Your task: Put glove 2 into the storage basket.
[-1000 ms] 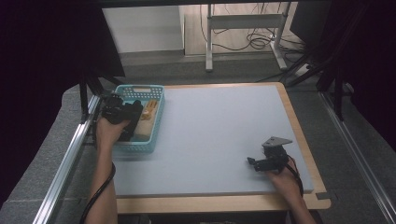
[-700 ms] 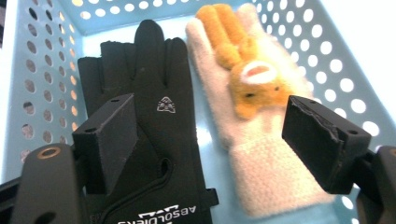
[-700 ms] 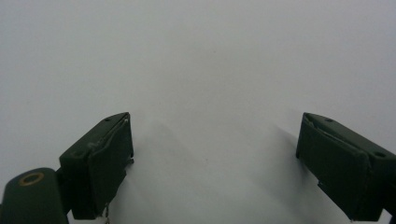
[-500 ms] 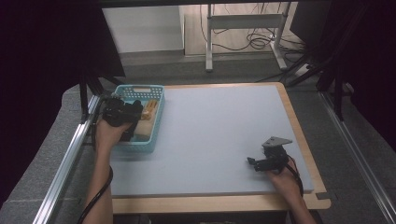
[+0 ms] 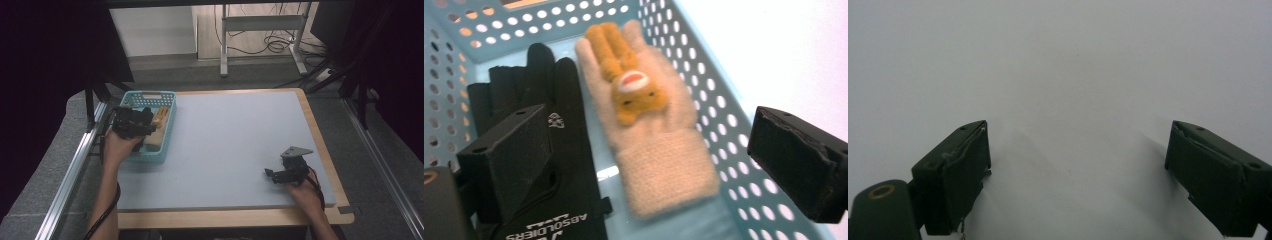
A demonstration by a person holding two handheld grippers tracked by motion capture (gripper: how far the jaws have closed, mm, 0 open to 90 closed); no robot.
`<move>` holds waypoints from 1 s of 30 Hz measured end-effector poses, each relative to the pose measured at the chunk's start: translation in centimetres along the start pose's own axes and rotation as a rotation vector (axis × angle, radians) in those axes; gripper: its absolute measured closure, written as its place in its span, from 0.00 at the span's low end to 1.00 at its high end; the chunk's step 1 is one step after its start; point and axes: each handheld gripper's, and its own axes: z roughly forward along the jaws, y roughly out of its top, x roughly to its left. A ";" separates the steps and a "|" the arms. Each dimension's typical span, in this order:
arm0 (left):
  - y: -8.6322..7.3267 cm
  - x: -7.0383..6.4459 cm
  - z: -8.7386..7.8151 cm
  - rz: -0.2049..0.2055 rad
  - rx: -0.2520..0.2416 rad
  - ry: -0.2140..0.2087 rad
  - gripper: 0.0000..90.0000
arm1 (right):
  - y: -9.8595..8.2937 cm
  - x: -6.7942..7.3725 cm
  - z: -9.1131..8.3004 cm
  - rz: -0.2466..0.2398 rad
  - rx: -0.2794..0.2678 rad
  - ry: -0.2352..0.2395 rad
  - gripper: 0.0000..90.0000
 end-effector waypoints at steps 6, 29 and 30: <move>-0.2 -1.1 -0.5 0.024 -0.027 -0.023 0.03 | 0.0 0.0 0.0 0.000 0.001 -0.001 0.12; -1.8 -3.9 -1.8 0.085 -0.067 -0.060 0.01 | 0.0 0.0 0.0 -0.001 0.001 -0.002 0.12; -1.9 -3.9 -1.9 0.089 -0.068 -0.063 0.01 | 0.0 0.0 0.0 -0.001 0.001 -0.002 0.12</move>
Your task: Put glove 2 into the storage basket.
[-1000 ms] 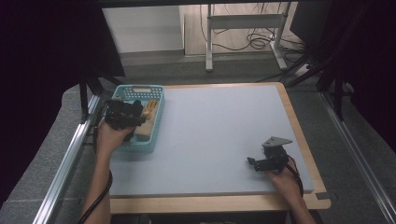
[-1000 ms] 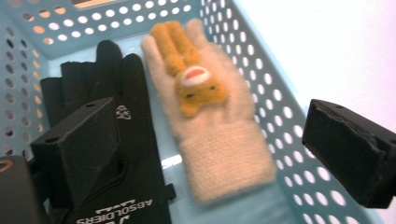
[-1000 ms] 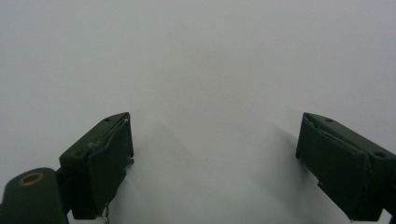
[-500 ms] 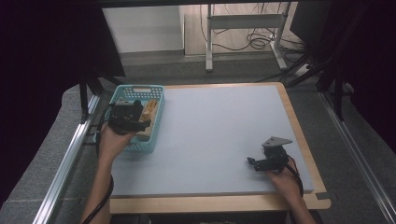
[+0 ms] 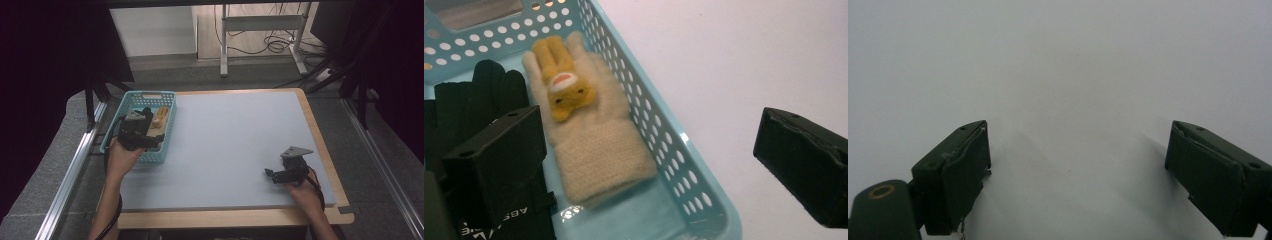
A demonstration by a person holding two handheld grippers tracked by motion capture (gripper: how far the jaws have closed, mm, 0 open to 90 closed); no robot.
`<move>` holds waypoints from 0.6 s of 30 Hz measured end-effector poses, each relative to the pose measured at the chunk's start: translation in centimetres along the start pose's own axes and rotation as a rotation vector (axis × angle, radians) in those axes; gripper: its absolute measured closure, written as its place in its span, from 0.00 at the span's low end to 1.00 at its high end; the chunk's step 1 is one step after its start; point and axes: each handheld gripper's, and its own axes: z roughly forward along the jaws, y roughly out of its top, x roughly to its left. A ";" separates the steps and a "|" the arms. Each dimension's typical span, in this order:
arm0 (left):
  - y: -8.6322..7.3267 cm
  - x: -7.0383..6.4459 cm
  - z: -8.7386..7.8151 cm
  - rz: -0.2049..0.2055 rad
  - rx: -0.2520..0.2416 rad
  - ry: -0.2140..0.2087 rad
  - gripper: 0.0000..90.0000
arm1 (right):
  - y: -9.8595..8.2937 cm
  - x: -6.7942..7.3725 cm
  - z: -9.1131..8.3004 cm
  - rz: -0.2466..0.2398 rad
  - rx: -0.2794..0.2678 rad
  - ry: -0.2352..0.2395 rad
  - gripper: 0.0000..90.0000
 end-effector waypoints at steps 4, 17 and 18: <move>-0.1 -0.4 -0.1 0.008 -0.004 -0.006 0.01 | 0.0 0.0 0.0 0.000 0.000 0.000 0.12; -0.4 -2.4 -0.4 0.061 -0.028 -0.027 0.00 | 0.0 0.0 0.0 0.000 0.000 0.000 0.12; -0.4 -2.6 -0.4 0.068 -0.028 -0.026 0.00 | 0.0 0.0 0.0 0.000 0.000 -0.001 0.12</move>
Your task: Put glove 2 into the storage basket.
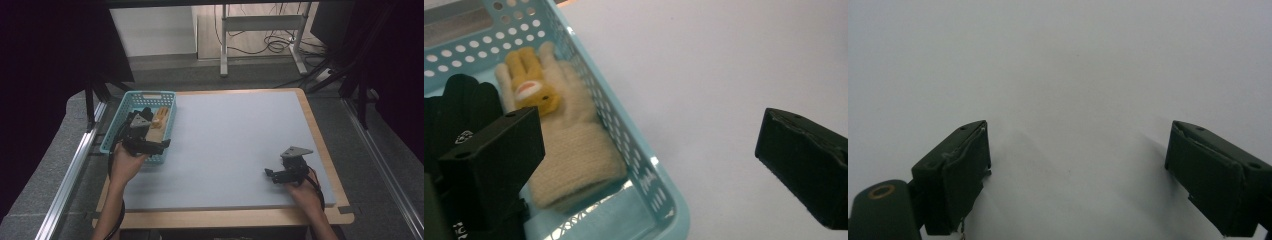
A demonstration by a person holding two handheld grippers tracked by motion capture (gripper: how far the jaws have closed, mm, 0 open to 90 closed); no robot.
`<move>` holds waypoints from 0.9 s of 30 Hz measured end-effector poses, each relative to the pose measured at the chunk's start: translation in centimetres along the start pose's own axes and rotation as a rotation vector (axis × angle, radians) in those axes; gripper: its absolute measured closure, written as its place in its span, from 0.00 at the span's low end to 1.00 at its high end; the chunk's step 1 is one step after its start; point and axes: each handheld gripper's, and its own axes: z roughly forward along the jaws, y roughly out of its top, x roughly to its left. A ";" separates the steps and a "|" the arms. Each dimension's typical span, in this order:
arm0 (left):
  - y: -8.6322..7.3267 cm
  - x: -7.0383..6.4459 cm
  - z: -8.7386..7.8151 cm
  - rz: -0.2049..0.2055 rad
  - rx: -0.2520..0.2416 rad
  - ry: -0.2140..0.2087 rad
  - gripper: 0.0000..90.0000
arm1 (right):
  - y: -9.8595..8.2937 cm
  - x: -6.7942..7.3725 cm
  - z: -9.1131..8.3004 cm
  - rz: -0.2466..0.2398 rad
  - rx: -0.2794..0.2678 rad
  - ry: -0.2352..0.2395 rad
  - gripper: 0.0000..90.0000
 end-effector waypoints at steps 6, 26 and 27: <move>0.0 -1.1 0.1 0.017 -0.012 -0.015 0.00 | 0.0 0.0 0.0 0.000 -0.001 0.001 0.12; -0.4 -5.1 1.9 0.069 -0.038 -0.079 0.00 | 0.0 0.0 0.0 0.000 -0.001 0.002 0.12; -0.4 -5.3 2.0 0.072 -0.039 -0.083 0.00 | 0.0 0.0 0.0 0.000 -0.001 0.002 0.12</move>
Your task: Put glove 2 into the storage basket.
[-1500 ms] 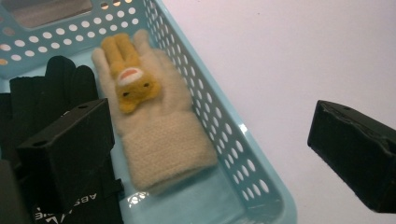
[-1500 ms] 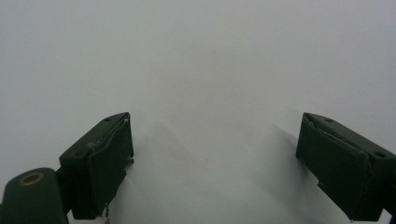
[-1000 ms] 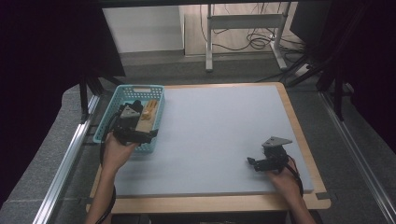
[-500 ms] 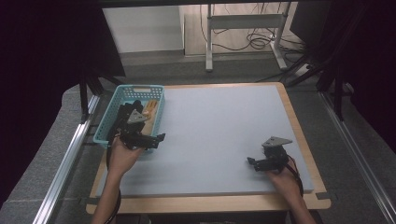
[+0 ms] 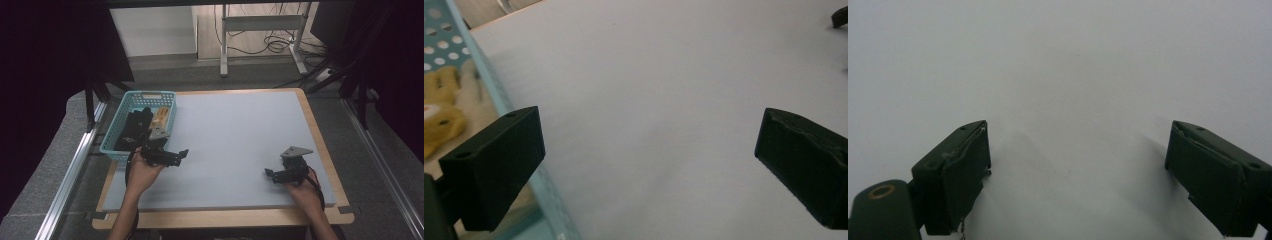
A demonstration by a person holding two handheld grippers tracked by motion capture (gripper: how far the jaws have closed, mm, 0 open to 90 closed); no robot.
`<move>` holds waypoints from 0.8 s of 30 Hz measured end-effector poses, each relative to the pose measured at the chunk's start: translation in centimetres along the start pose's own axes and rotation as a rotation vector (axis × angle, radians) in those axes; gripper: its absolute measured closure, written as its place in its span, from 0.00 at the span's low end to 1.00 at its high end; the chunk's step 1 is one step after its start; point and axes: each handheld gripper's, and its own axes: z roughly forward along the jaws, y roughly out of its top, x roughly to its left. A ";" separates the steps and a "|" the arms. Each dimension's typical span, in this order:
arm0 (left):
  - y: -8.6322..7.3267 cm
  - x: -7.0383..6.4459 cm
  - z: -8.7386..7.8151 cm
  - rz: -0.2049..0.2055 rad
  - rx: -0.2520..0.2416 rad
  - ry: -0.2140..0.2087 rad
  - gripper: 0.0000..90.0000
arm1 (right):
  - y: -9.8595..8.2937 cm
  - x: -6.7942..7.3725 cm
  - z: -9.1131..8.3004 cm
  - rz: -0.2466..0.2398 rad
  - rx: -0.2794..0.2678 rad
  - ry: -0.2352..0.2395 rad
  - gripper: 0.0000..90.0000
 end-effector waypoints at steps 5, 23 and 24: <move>-0.1 -1.2 0.5 0.013 -0.010 -0.028 0.00 | 0.0 0.0 0.0 -0.002 0.001 -0.001 0.12; -2.0 -5.1 3.3 0.066 -0.026 -0.113 0.00 | 0.0 0.0 0.0 -0.001 0.000 0.000 0.12; -2.1 -5.3 3.5 0.070 -0.024 -0.117 0.00 | 0.0 0.0 0.0 -0.001 0.000 0.000 0.12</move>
